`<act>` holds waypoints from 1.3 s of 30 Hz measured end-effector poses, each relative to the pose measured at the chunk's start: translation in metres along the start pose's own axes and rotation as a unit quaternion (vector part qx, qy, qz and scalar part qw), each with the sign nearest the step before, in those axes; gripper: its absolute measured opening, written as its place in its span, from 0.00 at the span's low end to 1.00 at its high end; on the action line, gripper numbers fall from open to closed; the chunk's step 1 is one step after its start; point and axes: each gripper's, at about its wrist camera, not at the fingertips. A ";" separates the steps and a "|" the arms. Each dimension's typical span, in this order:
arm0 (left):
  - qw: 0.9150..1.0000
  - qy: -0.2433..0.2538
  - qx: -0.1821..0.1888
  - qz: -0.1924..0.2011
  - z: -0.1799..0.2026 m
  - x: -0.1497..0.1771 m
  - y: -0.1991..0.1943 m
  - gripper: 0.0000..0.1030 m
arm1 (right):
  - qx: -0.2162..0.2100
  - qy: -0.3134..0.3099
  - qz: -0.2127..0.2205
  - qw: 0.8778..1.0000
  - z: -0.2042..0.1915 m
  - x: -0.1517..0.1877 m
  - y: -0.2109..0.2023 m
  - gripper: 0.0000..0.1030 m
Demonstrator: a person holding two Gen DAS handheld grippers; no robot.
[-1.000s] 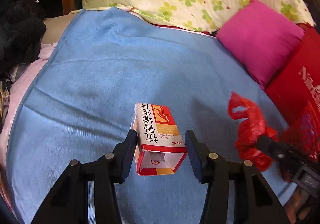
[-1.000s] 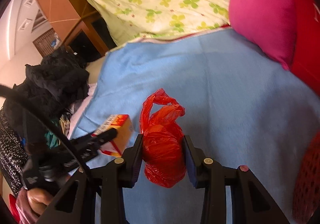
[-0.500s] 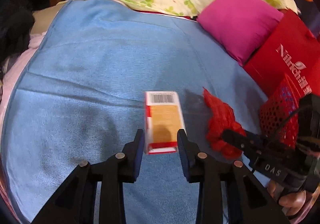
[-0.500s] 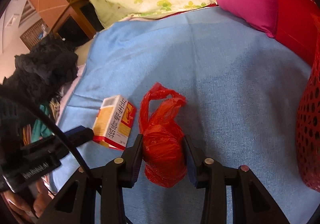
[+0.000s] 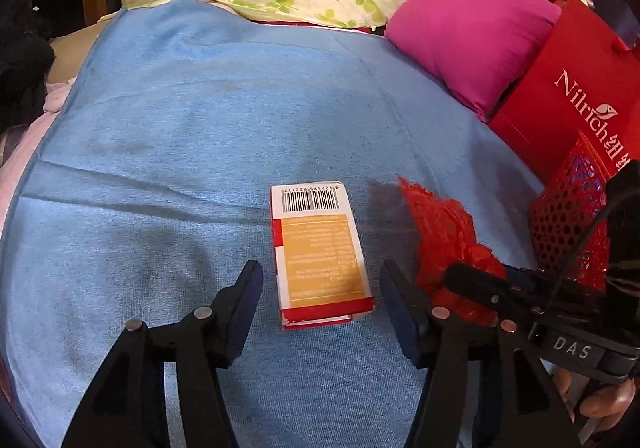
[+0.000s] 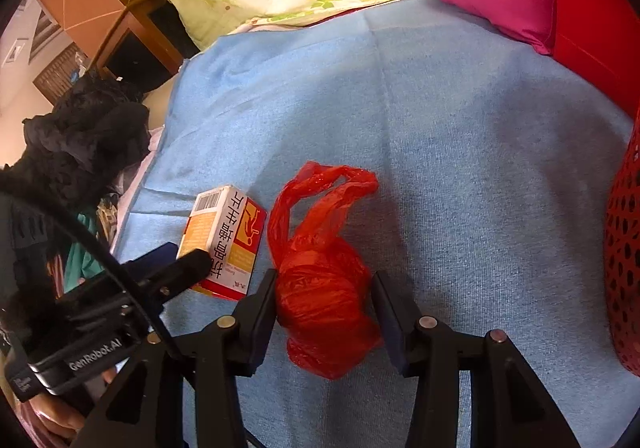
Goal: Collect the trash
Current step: 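Grasp the orange-white medicine box with the left gripper while the right holds the red wrapper, then lift and carry the box and red wrapper over the red basket with both grippers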
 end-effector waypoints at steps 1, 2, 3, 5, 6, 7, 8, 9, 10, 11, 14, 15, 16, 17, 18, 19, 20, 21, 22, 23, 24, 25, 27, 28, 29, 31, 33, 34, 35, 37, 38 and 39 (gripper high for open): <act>1.000 0.002 -0.003 -0.001 0.000 0.000 0.002 0.60 | 0.000 -0.003 0.004 1.000 0.000 0.000 -0.001 0.44; 1.000 0.003 -0.005 -0.001 -0.001 -0.001 0.004 0.60 | 0.002 -0.008 0.010 1.000 0.000 0.001 -0.003 0.44; 1.000 0.002 -0.008 -0.001 -0.002 -0.001 0.005 0.60 | 0.005 -0.010 0.015 1.000 0.000 0.002 -0.005 0.43; 1.000 -0.003 -0.009 -0.004 -0.004 -0.001 0.008 0.60 | 0.008 -0.011 0.023 1.000 0.001 0.002 -0.010 0.43; 1.000 -0.004 -0.008 -0.006 -0.005 -0.002 0.010 0.60 | 0.006 -0.011 0.028 1.000 0.002 0.002 -0.013 0.43; 1.000 -0.003 -0.007 -0.007 -0.005 -0.002 0.012 0.60 | 0.003 -0.011 0.031 0.999 0.003 0.002 -0.015 0.43; 1.000 -0.001 -0.008 -0.006 -0.004 -0.002 0.013 0.57 | 0.002 -0.011 0.033 0.999 0.004 0.002 -0.017 0.43; 1.000 0.001 -0.010 -0.006 -0.004 -0.001 0.014 0.49 | 0.002 -0.012 0.035 0.999 0.004 0.002 -0.018 0.43; 1.000 0.004 -0.015 -0.006 -0.003 -0.001 0.016 0.48 | 0.002 -0.013 0.036 0.999 0.004 0.002 -0.019 0.43; 1.000 0.006 -0.021 -0.003 -0.002 -0.001 0.017 0.46 | 0.001 -0.012 0.036 0.999 0.005 0.002 -0.020 0.43; 0.999 0.002 -0.031 0.009 -0.002 0.002 0.017 0.46 | -0.002 -0.013 0.038 0.999 0.007 0.001 -0.025 0.43; 0.999 0.001 -0.035 0.014 0.000 0.001 0.015 0.46 | -0.001 -0.015 0.041 0.999 0.007 0.001 -0.027 0.43; 0.999 0.002 -0.041 0.021 0.002 0.000 0.014 0.46 | -0.001 -0.017 0.045 0.999 0.007 0.001 -0.029 0.43; 0.998 0.004 -0.049 0.028 0.003 0.000 0.013 0.46 | -0.001 -0.019 0.048 0.999 0.007 0.002 -0.032 0.43; 0.998 0.006 -0.057 0.036 0.006 0.000 0.009 0.46 | -0.002 -0.024 0.051 0.998 0.007 0.002 -0.034 0.43; 0.997 0.009 -0.063 0.045 0.009 0.000 0.005 0.46 | -0.004 -0.027 0.059 0.998 0.008 0.003 -0.039 0.43; 0.996 0.011 -0.074 0.058 0.013 0.002 -0.001 0.46 | -0.005 -0.028 0.063 0.998 0.008 0.003 -0.041 0.43; 0.995 0.012 -0.081 0.064 0.015 0.004 -0.005 0.46 | -0.006 -0.030 0.071 0.997 0.009 0.003 -0.046 0.43; 0.993 0.013 -0.092 0.073 0.019 0.007 -0.011 0.46 | -0.008 -0.032 0.078 0.996 0.010 0.003 -0.050 0.43; 0.991 0.014 -0.102 0.080 0.023 0.010 -0.015 0.46 | -0.011 -0.034 0.087 0.996 0.010 0.004 -0.055 0.43; 0.990 0.014 -0.110 0.086 0.025 0.013 -0.021 0.46 | -0.013 -0.037 0.096 0.995 0.011 0.005 -0.060 0.43; 0.989 0.013 -0.116 0.091 0.028 0.015 -0.024 0.46 | -0.017 -0.040 0.106 0.993 0.010 0.006 -0.066 0.43; 0.987 0.013 -0.125 0.100 0.035 0.022 -0.032 0.46 | -0.022 -0.047 0.125 0.991 0.010 0.009 -0.076 0.43; 0.986 0.013 -0.129 0.104 0.037 0.024 -0.037 0.46 | -0.023 -0.052 0.136 0.989 0.010 0.010 -0.082 0.43; 0.985 0.013 -0.132 0.107 0.041 0.024 -0.041 0.46 | -0.025 -0.059 0.152 0.986 0.009 0.013 -0.090 0.43; 0.984 0.016 -0.136 0.112 0.047 0.028 -0.050 0.46 | -0.028 -0.070 0.176 0.981 0.008 0.018 -0.102 0.43; 0.982 0.022 -0.143 0.119 0.055 0.031 -0.059 0.46 | -0.028 -0.082 0.200 0.976 0.005 0.022 -0.113 0.43; 0.981 0.024 -0.147 0.123 0.059 0.032 -0.064 0.46 | -0.027 -0.087 0.210 0.973 0.002 0.023 -0.117 0.43; 0.980 0.025 -0.150 0.128 0.063 0.032 -0.069 0.46 | -0.026 -0.092 0.219 0.971 0.001 0.025 -0.120 0.43; 0.978 0.028 -0.151 0.138 0.070 0.032 -0.077 0.46 | -0.024 -0.100 0.234 0.967 -0.002 0.028 -0.128 0.43; 0.978 0.029 -0.152 0.142 0.073 0.032 -0.081 0.46 | -0.022 -0.106 0.244 0.964 -0.004 0.030 -0.132 0.43; 0.977 0.029 -0.153 0.144 0.076 0.029 -0.083 0.46 | -0.020 -0.110 0.250 0.962 -0.004 0.032 -0.135 0.43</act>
Point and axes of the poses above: each gripper's, at about its wrist camera, not at the fingertips, and y roughly the way its jaws point, z to its right, x to its underside, and after that the axes turned 9 degrees about -z, right-handed
